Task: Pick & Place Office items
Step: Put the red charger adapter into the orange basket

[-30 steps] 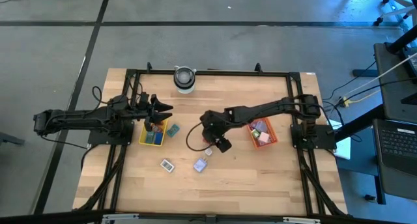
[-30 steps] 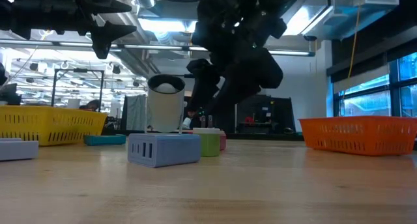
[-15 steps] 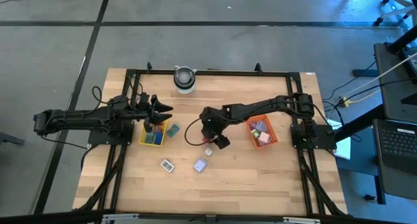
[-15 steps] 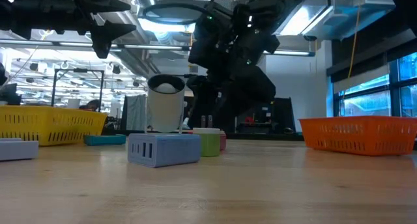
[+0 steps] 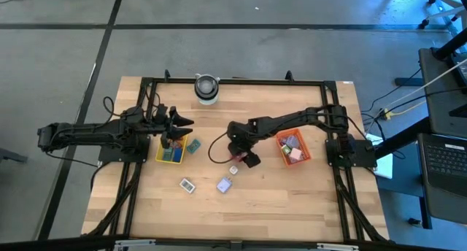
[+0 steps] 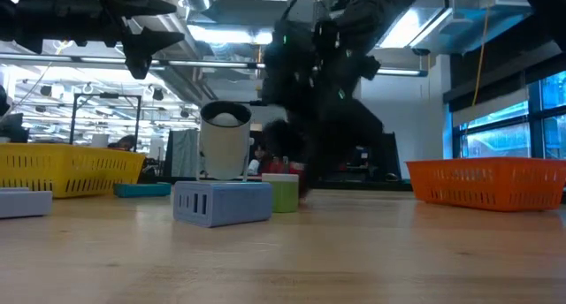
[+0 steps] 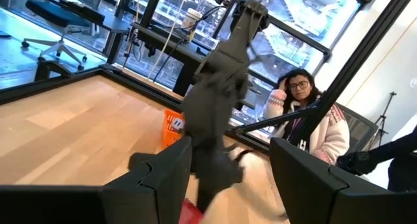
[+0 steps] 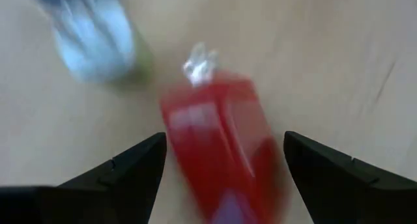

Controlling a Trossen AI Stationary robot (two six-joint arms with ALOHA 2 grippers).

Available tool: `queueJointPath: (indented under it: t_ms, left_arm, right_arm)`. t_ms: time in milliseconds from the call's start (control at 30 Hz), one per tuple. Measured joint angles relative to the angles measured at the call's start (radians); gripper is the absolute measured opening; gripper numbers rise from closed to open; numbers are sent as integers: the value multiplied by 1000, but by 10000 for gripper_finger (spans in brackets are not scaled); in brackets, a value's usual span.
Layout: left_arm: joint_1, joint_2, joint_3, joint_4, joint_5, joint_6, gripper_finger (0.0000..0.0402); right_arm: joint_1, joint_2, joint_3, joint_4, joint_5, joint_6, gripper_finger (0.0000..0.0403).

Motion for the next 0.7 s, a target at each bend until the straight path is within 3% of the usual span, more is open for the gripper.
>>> queueJointPath:
  t_ms: [467, 700]
  left_arm:
    - [0, 0, 0, 0, 12, -2, 203]
    - [0, 0, 0, 0, 12, -2, 203]
  right_arm:
    - [-1, 1, -1, -18, 22, 27, 308]
    - [-1, 0, -1, -47, 18, 44, 246]
